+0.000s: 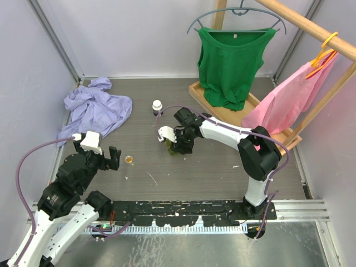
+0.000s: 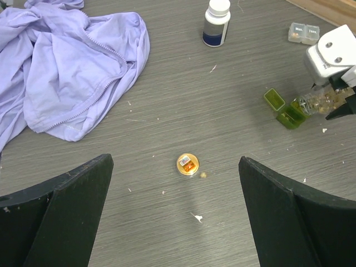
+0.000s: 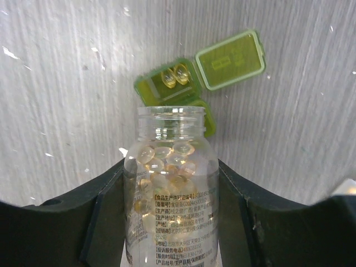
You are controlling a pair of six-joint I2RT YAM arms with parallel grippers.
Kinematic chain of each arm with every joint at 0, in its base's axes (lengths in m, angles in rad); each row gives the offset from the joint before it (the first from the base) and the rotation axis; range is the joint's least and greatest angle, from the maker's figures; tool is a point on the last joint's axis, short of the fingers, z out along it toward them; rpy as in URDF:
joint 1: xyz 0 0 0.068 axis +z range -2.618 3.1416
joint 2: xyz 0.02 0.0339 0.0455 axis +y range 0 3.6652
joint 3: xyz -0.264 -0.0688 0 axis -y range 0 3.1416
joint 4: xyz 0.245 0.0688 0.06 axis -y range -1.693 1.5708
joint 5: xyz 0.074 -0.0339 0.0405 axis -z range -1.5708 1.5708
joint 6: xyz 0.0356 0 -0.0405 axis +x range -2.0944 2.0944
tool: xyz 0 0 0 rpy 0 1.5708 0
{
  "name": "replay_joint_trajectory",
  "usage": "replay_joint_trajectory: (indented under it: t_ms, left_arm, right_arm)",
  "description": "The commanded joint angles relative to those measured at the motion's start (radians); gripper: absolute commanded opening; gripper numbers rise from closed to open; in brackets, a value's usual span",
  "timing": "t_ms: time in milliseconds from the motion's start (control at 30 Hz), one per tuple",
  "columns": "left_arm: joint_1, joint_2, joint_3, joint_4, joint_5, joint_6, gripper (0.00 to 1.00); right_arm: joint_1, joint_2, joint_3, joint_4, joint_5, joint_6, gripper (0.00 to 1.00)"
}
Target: Sort the pills into containers
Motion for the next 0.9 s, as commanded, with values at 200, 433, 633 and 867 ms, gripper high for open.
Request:
replay_joint_trajectory:
  t_ms: [200,433,633,867]
  left_arm:
    - [0.005,0.006,0.019,0.077,0.034,-0.032,0.98]
    - [0.005,0.089,-0.031,0.168,0.152,-0.36,0.98]
    - [0.005,0.19,-0.138,0.277,0.267,-0.607,0.98]
    - [0.005,0.271,-0.296,0.762,0.498,-0.864,0.98]
  right_arm:
    - [-0.109,-0.148,-0.001,0.117,-0.419,0.183,0.01]
    - [-0.188,-0.252,-0.122,0.312,-0.728,0.385,0.01]
    - [-0.23,-0.35,-0.31,0.743,-0.899,0.687,0.01]
    - [-0.253,-0.416,-0.527,1.426,-0.955,1.181,0.02]
